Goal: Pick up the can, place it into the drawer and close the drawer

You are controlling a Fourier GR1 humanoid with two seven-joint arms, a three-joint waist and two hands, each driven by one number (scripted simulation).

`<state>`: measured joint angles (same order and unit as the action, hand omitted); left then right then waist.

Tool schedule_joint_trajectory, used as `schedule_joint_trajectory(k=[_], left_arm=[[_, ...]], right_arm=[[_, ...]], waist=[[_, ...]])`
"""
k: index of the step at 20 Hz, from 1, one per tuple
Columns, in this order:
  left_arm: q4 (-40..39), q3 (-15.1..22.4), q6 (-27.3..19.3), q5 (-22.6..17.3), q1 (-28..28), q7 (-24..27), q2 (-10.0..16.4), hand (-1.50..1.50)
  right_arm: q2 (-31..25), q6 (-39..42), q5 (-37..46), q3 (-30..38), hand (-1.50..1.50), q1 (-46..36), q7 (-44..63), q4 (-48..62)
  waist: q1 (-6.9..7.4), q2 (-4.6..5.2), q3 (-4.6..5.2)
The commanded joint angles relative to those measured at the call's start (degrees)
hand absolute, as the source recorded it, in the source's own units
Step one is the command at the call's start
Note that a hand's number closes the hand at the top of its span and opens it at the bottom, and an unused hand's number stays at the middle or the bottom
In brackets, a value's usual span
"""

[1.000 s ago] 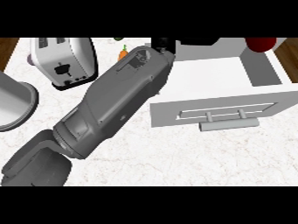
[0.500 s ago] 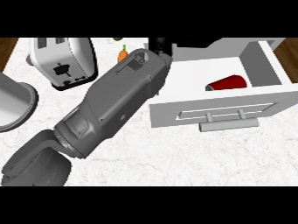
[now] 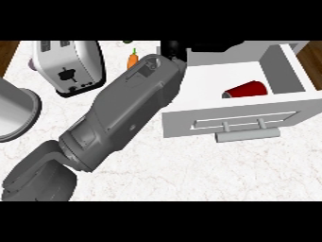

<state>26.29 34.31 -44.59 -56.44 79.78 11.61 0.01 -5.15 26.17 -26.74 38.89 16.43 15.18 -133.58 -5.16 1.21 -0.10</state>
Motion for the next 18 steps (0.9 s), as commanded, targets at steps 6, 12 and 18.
schedule_joint_trajectory(k=[6, 12, 18], left_arm=[[2.3, 1.0, 0.6, -2.8, -1.3, 5.5, 0.0, -1.5], [1.0, 0.9, 0.2, -2.7, 1.3, 6.6, 0.0, -1.5], [1.2, -1.4, -0.2, -4.5, 3.2, 3.6, 0.0, -1.5]], right_arm=[[-3.0, 2.9, 14.3, -3.3, -1.5, -6.6, -7.4, -3.4], [-3.5, 1.8, 31.2, -12.3, -1.5, -13.6, -8.1, -2.9], [0.5, -1.1, 50.5, -24.5, -1.5, -15.2, -11.9, -1.1]], waist=[[1.47, -0.03, 0.02], [3.68, 0.06, 0.06], [4.58, -0.38, 0.07]])
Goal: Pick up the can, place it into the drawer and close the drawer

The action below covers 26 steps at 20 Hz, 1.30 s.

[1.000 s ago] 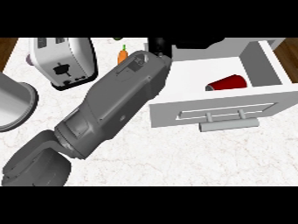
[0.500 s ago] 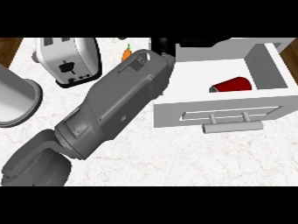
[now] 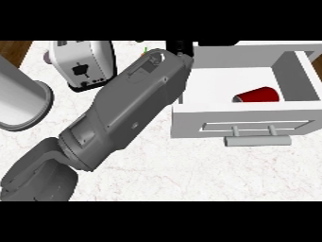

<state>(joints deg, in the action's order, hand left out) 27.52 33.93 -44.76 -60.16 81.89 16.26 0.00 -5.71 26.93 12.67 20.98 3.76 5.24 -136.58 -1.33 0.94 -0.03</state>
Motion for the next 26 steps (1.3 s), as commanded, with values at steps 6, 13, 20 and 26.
schedule_joint_trajectory(k=[6, 13, 20, 26], left_arm=[[-0.8, -2.0, 1.9, 0.6, -1.2, -0.4, 0.9, -1.5], [4.7, -0.7, -1.4, 3.1, -1.7, -4.9, 2.1, -1.5], [8.7, -0.3, 0.1, 5.0, -5.0, -9.3, 8.6, -1.5], [12.6, -0.6, -1.6, 6.6, -3.4, -13.6, 10.9, -1.5]], right_arm=[[-1.0, -8.5, 25.2, -13.4, -1.5, -11.3, -5.3, 15.0], [-3.2, -14.6, 37.3, -19.3, -1.5, -22.9, -6.8, 31.5], [-6.1, -18.4, 44.5, -21.6, -1.5, -30.6, -11.0, 48.1], [-1.7, -31.0, 53.4, -23.6, -1.5, -36.5, -10.2, 65.7]], waist=[[2.02, -0.3, 0.02], [3.54, -0.77, 0.05], [3.68, -0.84, 0.04], [4.02, -0.73, -0.01]])
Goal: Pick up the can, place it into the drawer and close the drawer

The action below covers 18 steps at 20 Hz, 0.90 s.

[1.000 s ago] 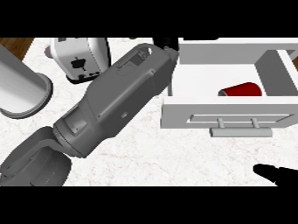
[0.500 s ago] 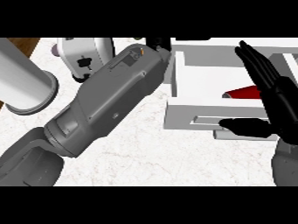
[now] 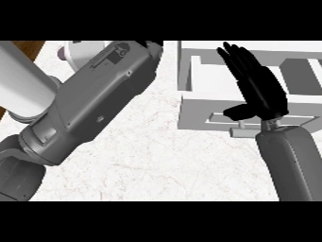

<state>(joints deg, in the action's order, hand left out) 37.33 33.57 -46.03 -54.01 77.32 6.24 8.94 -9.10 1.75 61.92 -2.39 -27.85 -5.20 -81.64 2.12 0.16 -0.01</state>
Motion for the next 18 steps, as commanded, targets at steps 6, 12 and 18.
schedule_joint_trajectory(k=[6, 12, 18], left_arm=[[10.1, 1.4, -2.2, 3.1, -5.3, -4.3, 6.0, -1.5], [12.0, 0.0, -3.0, 4.0, -4.6, -8.3, 8.3, -1.5], [19.6, -0.2, -1.6, 5.1, -10.8, -9.1, 12.2, -1.5]], right_arm=[[1.1, -14.7, 6.7, 3.5, -1.5, -11.6, -1.5, 28.8], [2.5, -26.3, 10.9, 4.1, -1.5, -14.1, -1.8, 40.2], [0.1, -30.5, 10.2, 7.9, -1.5, -21.3, -3.2, 48.5]], waist=[[1.61, 0.03, -0.05], [0.54, 0.54, -0.1], [1.24, 0.34, -0.06]])
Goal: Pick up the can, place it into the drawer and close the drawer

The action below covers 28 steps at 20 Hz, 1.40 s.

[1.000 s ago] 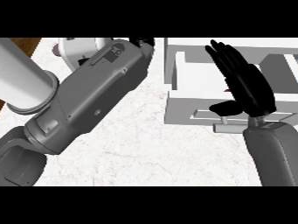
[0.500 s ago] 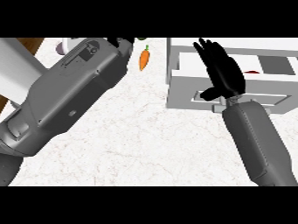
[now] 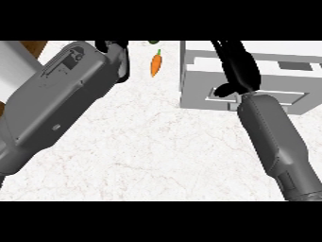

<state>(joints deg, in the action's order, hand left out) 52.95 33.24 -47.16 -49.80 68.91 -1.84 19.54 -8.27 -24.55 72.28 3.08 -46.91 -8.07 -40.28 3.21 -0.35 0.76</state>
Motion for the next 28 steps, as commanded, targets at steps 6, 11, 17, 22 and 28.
schedule_joint_trajectory(k=[6, 11, 17, 22, 28], left_arm=[[7.0, -1.3, 0.9, 1.1, -4.3, -2.3, 4.5, -1.5], [9.4, 0.4, -1.9, 3.3, -2.6, -5.2, 4.4, -1.5], [10.7, -1.4, -1.1, 3.7, -4.4, -4.9, 5.7, -1.5], [13.5, -1.0, -1.1, 4.0, -3.9, -7.5, 7.3, -1.5], [16.6, -0.3, -2.1, 4.7, -4.8, -8.2, 6.5, -1.5]], right_arm=[[0.0, -10.7, 1.5, 4.3, -1.5, -8.2, 1.5, 16.1], [-2.1, -13.2, 0.7, 6.7, -1.5, -13.5, 0.7, 21.1], [-4.8, -14.6, 1.8, 7.4, -1.5, -18.4, 1.5, 25.0], [-6.3, -12.0, 2.2, 8.0, -1.5, -23.6, 4.9, 27.2], [-4.9, -7.8, -1.0, 10.2, -1.5, -25.2, -1.1, 29.4]], waist=[[1.28, 1.46, -0.85], [1.64, 1.6, -0.92], [2.13, 2.27, -0.89], [3.7, 2.5, -0.88], [4.12, 2.61, -0.96]])
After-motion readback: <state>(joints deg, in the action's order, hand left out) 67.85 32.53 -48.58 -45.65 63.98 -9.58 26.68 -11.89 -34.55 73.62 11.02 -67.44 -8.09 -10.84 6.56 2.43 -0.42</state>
